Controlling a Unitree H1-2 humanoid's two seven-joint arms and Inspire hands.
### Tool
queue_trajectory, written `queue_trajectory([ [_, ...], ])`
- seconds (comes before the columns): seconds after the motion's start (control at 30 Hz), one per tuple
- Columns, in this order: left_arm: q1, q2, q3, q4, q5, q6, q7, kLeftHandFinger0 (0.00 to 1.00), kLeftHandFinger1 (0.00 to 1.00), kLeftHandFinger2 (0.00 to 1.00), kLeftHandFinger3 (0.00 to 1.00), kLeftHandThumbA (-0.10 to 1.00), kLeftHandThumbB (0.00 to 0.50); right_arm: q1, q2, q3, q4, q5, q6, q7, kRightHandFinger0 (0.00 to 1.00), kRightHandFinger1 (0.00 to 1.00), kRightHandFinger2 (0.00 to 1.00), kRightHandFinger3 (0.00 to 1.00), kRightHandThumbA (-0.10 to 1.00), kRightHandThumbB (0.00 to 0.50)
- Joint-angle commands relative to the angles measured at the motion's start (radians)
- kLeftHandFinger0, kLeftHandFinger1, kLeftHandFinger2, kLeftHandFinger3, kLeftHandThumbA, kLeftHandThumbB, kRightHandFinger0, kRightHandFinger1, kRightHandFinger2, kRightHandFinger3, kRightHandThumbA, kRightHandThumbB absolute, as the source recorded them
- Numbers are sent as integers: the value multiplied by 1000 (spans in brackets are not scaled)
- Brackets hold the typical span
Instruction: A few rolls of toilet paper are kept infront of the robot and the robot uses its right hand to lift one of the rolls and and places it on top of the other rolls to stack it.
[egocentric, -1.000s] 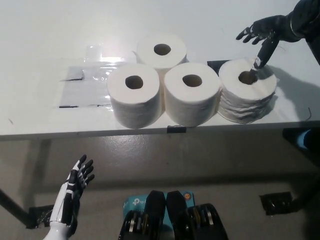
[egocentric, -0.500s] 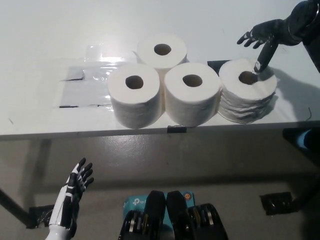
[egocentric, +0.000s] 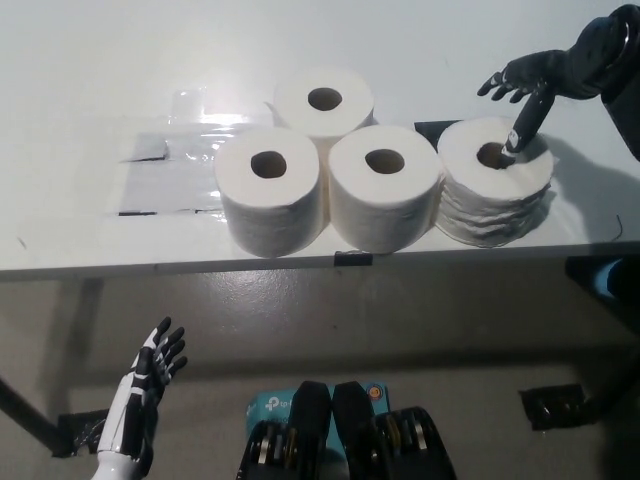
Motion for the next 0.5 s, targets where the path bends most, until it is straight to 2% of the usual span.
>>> queue_trajectory([
  [0.0,-1,9,3,-32,-8,-40,-15,1000,1000,1000,1000,1000,173,-29,-6,-1,-16,-24,-32,-60,1000,1000,1000,1000,1000,367],
  [0.17,-1,9,1,-29,-6,-41,-15,1000,1000,1000,1000,1000,172,-28,7,6,22,-37,-71,-90,1000,1000,1000,1000,1000,346],
  [0.27,-1,9,-1,-28,-4,-41,-16,1000,1000,1000,1000,1000,176,-24,19,12,26,-50,-36,-104,1000,1000,1000,1000,1000,359],
  [0.3,-1,9,-1,-30,-3,-41,-15,1000,1000,1000,1000,1000,178,-23,24,31,18,-75,-19,-115,1000,1000,1000,1000,1000,377],
  [0.37,2,9,0,-36,-5,-37,-15,1000,1000,1000,1000,1000,180,-22,35,83,19,-124,-25,-124,1000,1000,1000,1000,1000,381],
  [0.47,1,6,2,-37,-7,-33,-12,1000,1000,1000,1000,1000,187,-26,49,87,41,-107,-16,-110,1000,1000,1000,1000,1000,348],
])
